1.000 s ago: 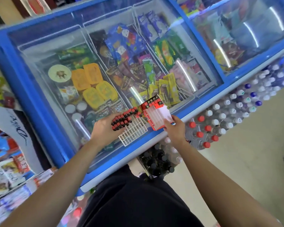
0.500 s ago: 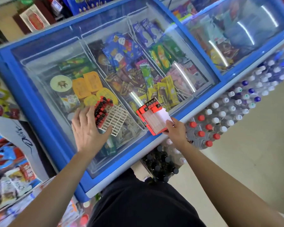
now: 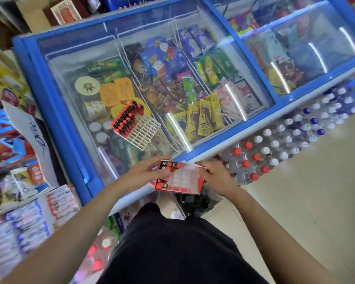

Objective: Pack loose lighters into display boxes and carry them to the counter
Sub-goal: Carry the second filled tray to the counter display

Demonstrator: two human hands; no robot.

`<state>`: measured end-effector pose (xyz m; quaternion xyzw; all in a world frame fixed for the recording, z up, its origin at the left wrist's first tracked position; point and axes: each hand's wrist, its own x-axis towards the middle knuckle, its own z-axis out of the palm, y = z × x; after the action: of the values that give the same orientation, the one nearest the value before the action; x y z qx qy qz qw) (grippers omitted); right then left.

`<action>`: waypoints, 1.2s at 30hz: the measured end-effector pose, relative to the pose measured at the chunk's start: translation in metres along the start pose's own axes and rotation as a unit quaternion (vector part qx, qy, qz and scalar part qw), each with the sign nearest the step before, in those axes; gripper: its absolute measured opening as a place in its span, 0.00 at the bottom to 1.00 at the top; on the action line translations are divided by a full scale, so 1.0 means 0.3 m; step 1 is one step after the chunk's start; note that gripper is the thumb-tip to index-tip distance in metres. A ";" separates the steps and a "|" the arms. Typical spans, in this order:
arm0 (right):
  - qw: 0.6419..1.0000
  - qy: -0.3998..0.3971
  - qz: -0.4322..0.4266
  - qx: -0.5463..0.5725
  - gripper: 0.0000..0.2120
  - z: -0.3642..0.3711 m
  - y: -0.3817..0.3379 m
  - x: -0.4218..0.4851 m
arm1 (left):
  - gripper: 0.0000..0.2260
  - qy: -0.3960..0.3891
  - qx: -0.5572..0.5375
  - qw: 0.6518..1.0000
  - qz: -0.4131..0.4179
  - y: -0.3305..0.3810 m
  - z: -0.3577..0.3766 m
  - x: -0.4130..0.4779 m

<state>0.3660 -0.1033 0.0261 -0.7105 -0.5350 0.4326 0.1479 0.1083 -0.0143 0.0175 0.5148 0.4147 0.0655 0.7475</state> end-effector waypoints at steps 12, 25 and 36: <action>0.990 -0.068 -0.084 0.091 0.05 0.102 0.126 -0.261 | 0.16 0.274 -0.210 0.938 0.007 -0.280 0.515 -0.365; 0.938 -0.301 -0.099 0.144 0.17 0.388 0.041 -0.447 | 0.27 0.504 -0.341 0.793 0.008 -0.535 0.824 -0.797; 0.908 -0.371 -0.194 0.023 0.15 0.843 -0.278 -0.685 | 0.29 0.620 -0.416 0.657 0.108 -0.858 0.879 -1.229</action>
<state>0.1069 -0.3178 0.0288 -0.3773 -0.6685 0.6399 0.0361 -0.0338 -0.5152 0.0423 0.0314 0.6532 0.6151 0.4406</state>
